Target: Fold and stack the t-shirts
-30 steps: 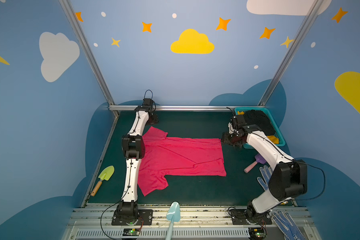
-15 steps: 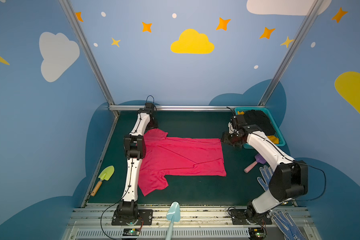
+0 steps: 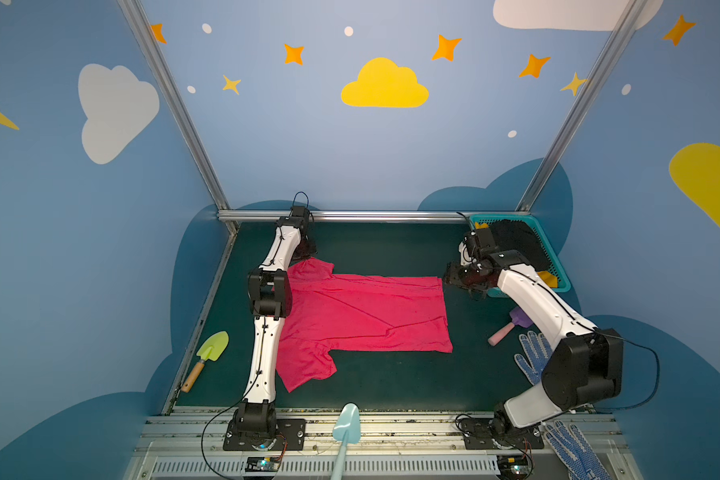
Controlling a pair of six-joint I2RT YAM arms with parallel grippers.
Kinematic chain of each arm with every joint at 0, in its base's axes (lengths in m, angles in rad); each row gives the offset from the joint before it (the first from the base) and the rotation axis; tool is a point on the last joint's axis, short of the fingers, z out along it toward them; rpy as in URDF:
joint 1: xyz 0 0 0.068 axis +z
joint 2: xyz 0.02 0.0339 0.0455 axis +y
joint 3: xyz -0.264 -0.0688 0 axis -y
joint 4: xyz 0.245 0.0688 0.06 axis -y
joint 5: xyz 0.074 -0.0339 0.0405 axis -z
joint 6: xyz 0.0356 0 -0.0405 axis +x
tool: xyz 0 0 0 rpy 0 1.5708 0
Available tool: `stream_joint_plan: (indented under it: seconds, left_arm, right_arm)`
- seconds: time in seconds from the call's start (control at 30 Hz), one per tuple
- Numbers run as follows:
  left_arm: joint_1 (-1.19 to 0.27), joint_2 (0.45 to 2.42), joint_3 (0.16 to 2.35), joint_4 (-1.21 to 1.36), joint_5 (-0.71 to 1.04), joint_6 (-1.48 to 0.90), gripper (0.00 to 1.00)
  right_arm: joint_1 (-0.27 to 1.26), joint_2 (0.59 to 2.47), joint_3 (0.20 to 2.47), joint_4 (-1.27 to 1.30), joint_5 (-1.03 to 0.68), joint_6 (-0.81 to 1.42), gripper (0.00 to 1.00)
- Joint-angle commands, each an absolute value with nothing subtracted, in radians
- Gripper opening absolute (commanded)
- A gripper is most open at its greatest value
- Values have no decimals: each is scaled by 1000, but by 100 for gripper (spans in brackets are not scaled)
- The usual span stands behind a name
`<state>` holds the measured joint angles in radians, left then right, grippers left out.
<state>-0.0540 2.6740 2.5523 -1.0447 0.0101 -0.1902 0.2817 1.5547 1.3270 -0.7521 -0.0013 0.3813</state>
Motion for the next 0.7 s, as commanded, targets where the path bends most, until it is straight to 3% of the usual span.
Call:
stream_joint_plan:
  seconds: [0.0,0.2,0.47,0.67]
  left_arm:
    - [-60,2542,2478,-1017,22,-181,5]
    - [-76,2258,2141,-852,37,-195,5]
    - [-87,1821,1514,-612,35,-300,5]
    - [-127,1557,1199,-554,-5,-415,5]
  right_arm:
    - [294,1523,1315,-761,-5,388,63]
    - [300,1504,1290,-739,-24,391,63]
    - [309,1488,1248,-702,-68,393,63]
    - [316,1473,1204,-673,-97,393,63]
